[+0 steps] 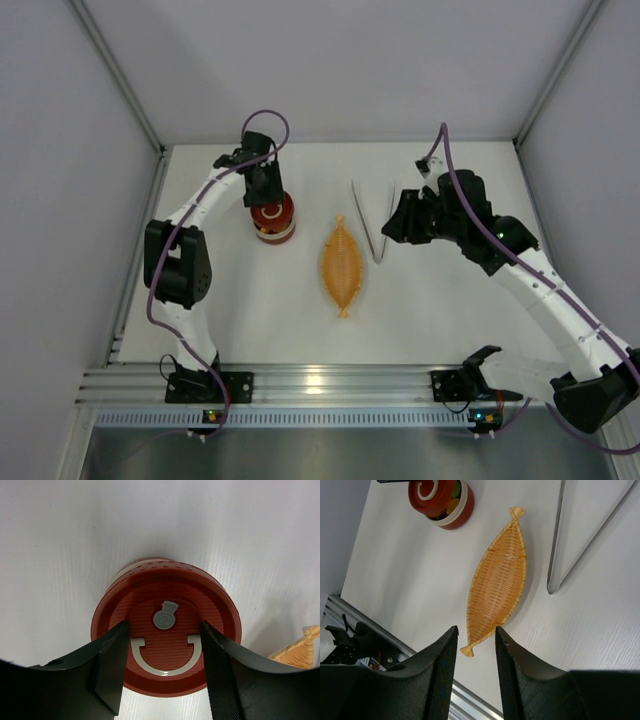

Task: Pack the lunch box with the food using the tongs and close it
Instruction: Close the box lid on the packing box.

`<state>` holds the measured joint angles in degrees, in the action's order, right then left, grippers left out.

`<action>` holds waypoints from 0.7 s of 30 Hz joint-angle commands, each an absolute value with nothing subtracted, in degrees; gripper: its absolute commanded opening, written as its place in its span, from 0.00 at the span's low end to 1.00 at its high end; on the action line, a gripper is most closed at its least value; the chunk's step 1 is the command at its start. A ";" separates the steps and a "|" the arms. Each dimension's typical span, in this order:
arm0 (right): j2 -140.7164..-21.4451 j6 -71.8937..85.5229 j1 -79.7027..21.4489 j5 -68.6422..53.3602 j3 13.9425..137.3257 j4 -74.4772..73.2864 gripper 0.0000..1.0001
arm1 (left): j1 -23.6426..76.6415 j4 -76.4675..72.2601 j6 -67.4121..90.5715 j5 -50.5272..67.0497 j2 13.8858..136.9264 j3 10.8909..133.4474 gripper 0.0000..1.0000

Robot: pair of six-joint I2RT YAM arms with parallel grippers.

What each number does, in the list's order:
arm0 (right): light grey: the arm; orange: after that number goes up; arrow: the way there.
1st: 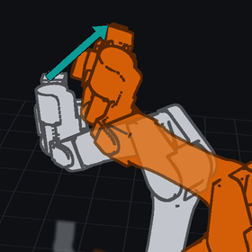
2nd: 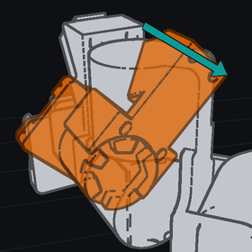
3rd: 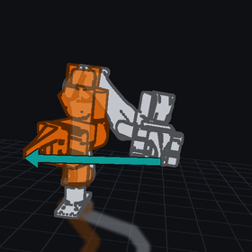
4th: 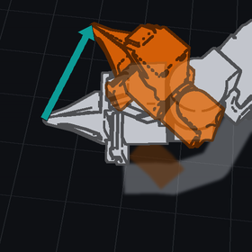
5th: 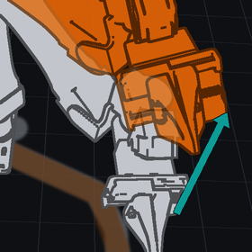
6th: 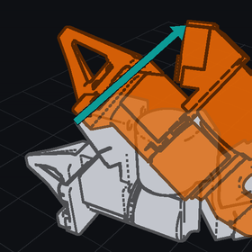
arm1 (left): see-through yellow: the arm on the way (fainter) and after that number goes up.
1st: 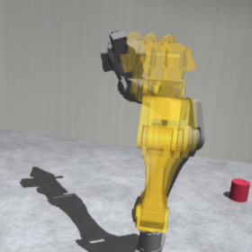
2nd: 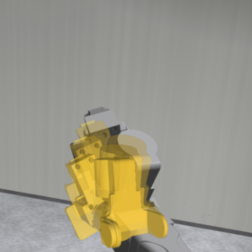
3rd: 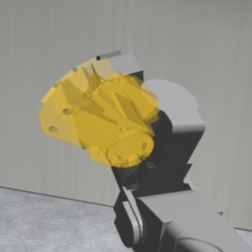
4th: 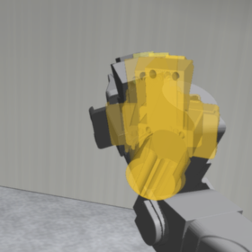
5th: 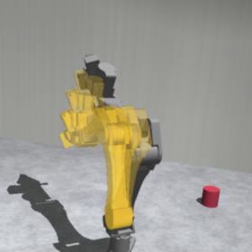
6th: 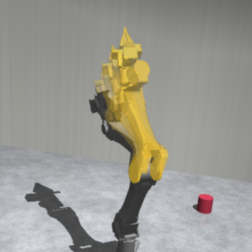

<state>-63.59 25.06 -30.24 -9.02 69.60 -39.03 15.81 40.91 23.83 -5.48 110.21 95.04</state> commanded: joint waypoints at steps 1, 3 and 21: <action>-63.02 24.52 -29.97 -9.58 69.00 -38.23 0.35 | 15.56 41.13 23.38 -5.97 111.53 94.57 0.00; -63.02 24.52 -29.97 -9.58 68.82 -38.23 0.35 | 15.56 41.13 23.55 -6.24 111.97 94.22 0.00; -62.49 24.17 -29.97 -9.49 67.94 -37.97 0.35 | 15.64 41.31 23.38 -7.56 114.87 94.39 0.00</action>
